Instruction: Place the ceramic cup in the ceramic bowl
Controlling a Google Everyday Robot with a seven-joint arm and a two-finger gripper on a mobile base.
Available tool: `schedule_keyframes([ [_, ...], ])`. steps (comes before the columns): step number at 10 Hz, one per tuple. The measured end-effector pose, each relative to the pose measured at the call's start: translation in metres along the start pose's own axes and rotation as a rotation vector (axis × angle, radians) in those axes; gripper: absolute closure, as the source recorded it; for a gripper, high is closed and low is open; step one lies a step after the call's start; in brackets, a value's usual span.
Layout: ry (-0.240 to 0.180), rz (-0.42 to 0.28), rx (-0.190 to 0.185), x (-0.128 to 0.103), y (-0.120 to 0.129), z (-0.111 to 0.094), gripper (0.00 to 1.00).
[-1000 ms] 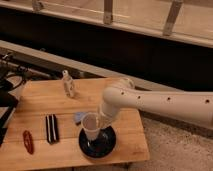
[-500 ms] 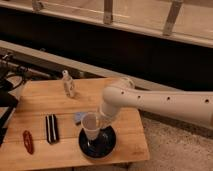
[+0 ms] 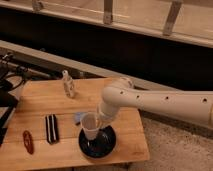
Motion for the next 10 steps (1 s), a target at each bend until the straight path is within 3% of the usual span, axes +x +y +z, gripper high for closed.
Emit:
schedule_keyframes([
  [10, 0.007, 0.000, -0.007, -0.0023, 0.0031, 0.0037, 1.00],
])
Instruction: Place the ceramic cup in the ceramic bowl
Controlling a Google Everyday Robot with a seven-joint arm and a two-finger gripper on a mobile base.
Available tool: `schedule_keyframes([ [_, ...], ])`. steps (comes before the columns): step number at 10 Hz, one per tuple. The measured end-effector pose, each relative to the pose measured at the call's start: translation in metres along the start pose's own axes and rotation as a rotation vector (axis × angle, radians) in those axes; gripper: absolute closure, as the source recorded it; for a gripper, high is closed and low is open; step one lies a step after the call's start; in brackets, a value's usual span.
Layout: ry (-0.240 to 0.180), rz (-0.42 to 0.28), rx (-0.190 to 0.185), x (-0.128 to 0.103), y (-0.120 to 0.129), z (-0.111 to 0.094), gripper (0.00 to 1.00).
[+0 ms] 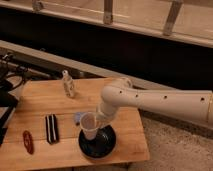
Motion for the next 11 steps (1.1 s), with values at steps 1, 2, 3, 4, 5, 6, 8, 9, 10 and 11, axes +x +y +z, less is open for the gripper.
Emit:
schedule_keyframes([
  [1, 0.001, 0.000, 0.000, 0.0000, 0.0001, 0.0003, 1.00],
  [2, 0.001, 0.001, 0.000, 0.0000, 0.0003, 0.0007, 1.00],
  [3, 0.002, 0.000, -0.002, -0.0003, 0.0010, 0.0011, 1.00],
  [4, 0.003, 0.001, -0.002, -0.0004, 0.0012, 0.0014, 1.00],
  [5, 0.004, 0.001, -0.003, -0.0002, 0.0011, 0.0019, 1.00],
  [6, 0.004, 0.002, -0.004, -0.0002, 0.0011, 0.0018, 1.00],
  [8, 0.005, 0.003, -0.005, -0.0006, 0.0014, 0.0028, 1.00],
  [9, 0.006, 0.002, -0.006, -0.0009, 0.0017, 0.0031, 1.00],
  [10, 0.007, 0.003, -0.006, -0.0007, 0.0016, 0.0035, 1.00],
  [11, 0.007, 0.004, -0.007, -0.0007, 0.0017, 0.0036, 1.00],
])
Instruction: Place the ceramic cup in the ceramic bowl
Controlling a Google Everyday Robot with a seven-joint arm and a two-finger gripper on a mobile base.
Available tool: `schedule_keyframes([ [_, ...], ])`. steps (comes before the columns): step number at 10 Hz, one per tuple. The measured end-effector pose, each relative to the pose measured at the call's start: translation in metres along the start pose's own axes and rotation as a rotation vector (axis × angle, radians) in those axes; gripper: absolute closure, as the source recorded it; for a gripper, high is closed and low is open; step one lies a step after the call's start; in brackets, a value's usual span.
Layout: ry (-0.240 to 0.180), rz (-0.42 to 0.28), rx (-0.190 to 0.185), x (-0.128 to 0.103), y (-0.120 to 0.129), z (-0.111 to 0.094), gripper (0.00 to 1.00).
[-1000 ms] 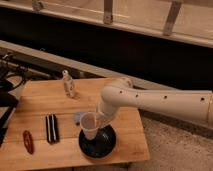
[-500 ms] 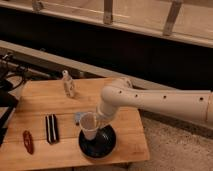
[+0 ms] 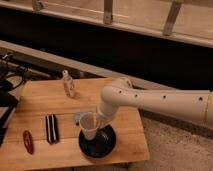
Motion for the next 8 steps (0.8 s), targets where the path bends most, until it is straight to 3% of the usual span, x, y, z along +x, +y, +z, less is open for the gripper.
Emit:
schedule_keyframes([
  [8, 0.004, 0.000, -0.005, -0.0005, 0.0008, 0.0019, 1.00],
])
